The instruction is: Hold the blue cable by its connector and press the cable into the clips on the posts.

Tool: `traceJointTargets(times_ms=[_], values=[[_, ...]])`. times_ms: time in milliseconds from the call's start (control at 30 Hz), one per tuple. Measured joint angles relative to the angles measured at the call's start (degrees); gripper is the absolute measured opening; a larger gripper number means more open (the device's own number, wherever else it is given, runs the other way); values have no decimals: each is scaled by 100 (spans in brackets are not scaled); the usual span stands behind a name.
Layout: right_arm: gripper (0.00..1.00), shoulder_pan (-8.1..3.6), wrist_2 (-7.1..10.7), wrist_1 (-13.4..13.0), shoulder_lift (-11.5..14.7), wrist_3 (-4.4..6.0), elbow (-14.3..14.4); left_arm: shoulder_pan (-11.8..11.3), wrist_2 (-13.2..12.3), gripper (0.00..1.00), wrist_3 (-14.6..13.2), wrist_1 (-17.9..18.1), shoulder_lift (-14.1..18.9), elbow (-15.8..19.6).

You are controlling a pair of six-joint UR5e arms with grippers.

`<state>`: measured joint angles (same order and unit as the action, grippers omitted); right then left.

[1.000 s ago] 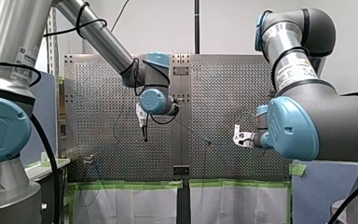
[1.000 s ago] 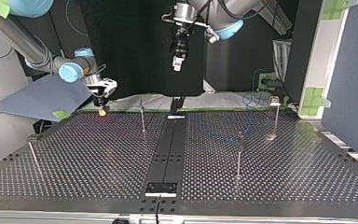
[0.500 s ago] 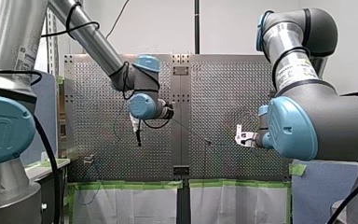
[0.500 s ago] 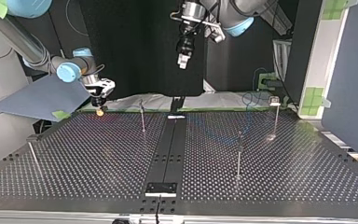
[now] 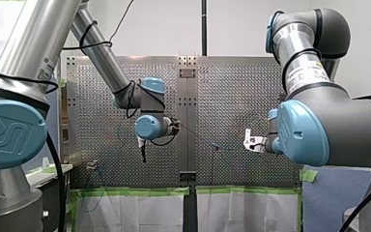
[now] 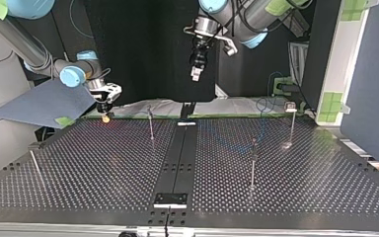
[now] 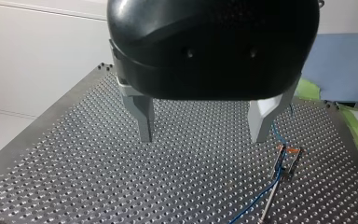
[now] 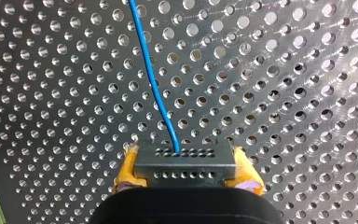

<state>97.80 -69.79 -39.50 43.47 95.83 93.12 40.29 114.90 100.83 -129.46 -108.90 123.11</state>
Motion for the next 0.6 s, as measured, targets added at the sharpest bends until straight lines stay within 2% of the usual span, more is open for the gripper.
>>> traceJointTargets(times_ms=[167, 600], values=[[0, -2, 0, 3, 0, -1, 1, -16, -1, 100, -9, 129, -44, 0], [0, -2, 0, 3, 0, -2, 0, -19, 1, 100, -11, 148, -46, 0]])
